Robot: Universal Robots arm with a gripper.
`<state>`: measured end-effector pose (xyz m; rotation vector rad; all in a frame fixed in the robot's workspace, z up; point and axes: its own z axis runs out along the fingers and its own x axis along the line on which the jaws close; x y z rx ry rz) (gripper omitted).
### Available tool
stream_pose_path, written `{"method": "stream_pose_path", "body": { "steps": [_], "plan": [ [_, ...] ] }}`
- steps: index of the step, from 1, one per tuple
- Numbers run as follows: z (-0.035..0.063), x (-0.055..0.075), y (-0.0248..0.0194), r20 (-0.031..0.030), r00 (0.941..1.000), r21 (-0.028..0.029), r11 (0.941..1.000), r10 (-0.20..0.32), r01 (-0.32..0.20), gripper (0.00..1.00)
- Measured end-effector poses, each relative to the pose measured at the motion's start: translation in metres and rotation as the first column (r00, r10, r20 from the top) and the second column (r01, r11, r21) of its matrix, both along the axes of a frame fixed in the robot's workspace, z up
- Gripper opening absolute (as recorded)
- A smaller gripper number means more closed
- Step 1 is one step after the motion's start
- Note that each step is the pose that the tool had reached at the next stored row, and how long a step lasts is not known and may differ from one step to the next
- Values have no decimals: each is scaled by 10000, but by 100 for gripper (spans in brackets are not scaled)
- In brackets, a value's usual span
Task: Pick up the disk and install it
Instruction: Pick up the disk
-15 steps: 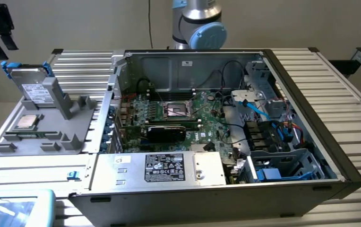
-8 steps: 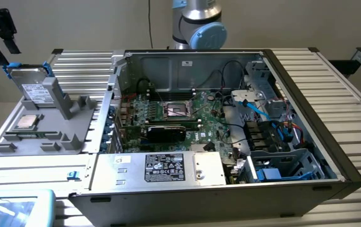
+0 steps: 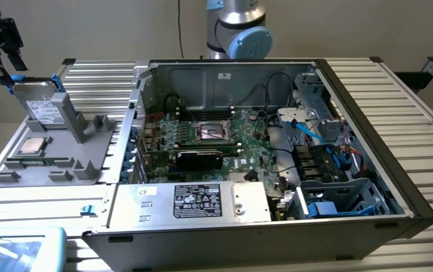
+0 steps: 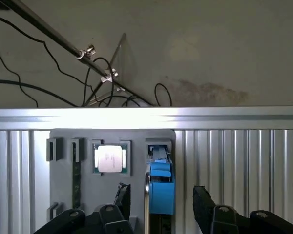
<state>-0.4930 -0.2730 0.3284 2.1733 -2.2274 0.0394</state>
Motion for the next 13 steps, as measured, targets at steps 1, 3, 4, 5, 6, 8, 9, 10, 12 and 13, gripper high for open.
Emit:
{"method": "stream_pose_path", "body": {
  "steps": [1,3,4,5,6,8,9,10,12,13],
  "plan": [
    [-18,3,-2,-1,10000,0,10000,0,0,63],
    [-55,19,-6,-1,10000,0,10000,0,0,63],
    [-73,28,-8,-1,10000,0,10000,0,0,63],
    [-91,37,-10,-2,10000,0,10000,-1,1,63],
    [-110,43,-14,1,10000,0,10000,-1,1,63],
    [-145,45,-43,-1,10000,0,10000,-1,1,63],
    [-164,45,-61,-1,10000,0,10000,-1,1,63],
    [-183,45,-75,1,10000,1,10000,-2,2,63],
    [-219,49,-92,0,10000,16,10000,-1,1,63],
    [-236,53,-97,-5,10000,30,10000,-1,1,63]
  ]
}}
